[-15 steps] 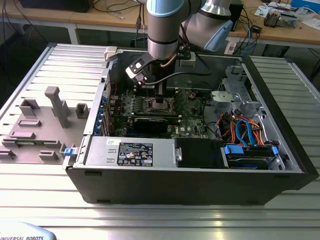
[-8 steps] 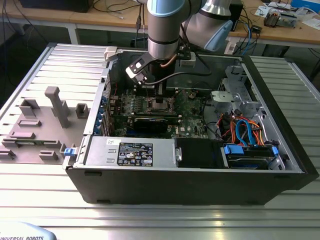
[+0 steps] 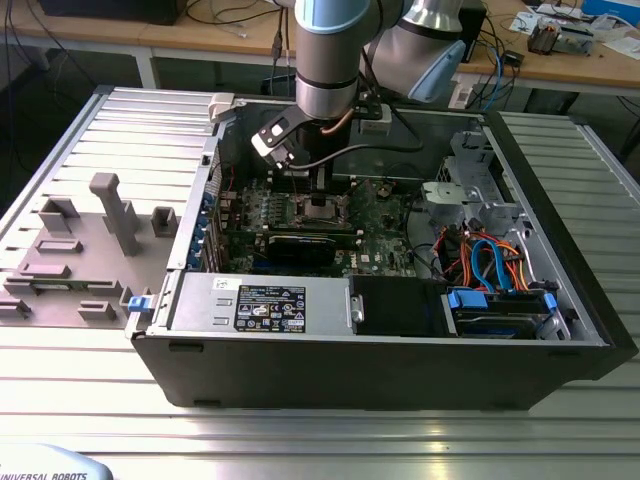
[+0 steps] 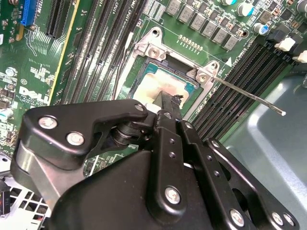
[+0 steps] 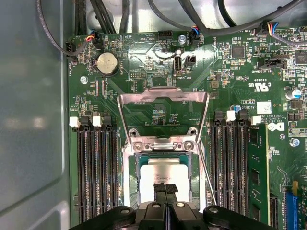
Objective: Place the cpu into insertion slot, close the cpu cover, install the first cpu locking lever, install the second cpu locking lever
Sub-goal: 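Close the cpu cover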
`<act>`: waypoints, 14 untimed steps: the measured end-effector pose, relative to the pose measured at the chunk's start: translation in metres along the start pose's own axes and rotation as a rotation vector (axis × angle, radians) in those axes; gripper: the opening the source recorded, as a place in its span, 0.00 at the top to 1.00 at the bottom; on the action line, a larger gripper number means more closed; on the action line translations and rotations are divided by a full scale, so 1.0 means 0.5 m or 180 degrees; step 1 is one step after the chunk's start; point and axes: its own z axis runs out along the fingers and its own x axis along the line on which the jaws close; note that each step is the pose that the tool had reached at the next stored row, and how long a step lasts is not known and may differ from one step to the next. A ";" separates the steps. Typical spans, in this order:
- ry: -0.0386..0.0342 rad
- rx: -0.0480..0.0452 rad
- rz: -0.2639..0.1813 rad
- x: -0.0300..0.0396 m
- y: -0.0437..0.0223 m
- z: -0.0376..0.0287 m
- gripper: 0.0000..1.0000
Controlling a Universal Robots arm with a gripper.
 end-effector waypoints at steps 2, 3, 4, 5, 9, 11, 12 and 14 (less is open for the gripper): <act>0.0000 0.0000 0.0000 0.000 0.000 -0.001 0.89; -0.0001 0.0000 0.0000 0.000 0.000 -0.002 0.89; -0.0001 0.0000 0.0000 0.000 0.000 -0.003 0.89; 0.0000 0.0000 0.0000 0.000 0.000 -0.004 0.89; -0.0001 0.0000 0.0000 0.000 0.000 -0.008 0.89; -0.0001 0.0000 0.0000 0.000 0.000 -0.010 0.89; 0.0000 0.0000 0.0000 0.000 0.000 -0.011 0.89; 0.0000 -0.0001 0.0000 0.000 0.000 -0.011 0.89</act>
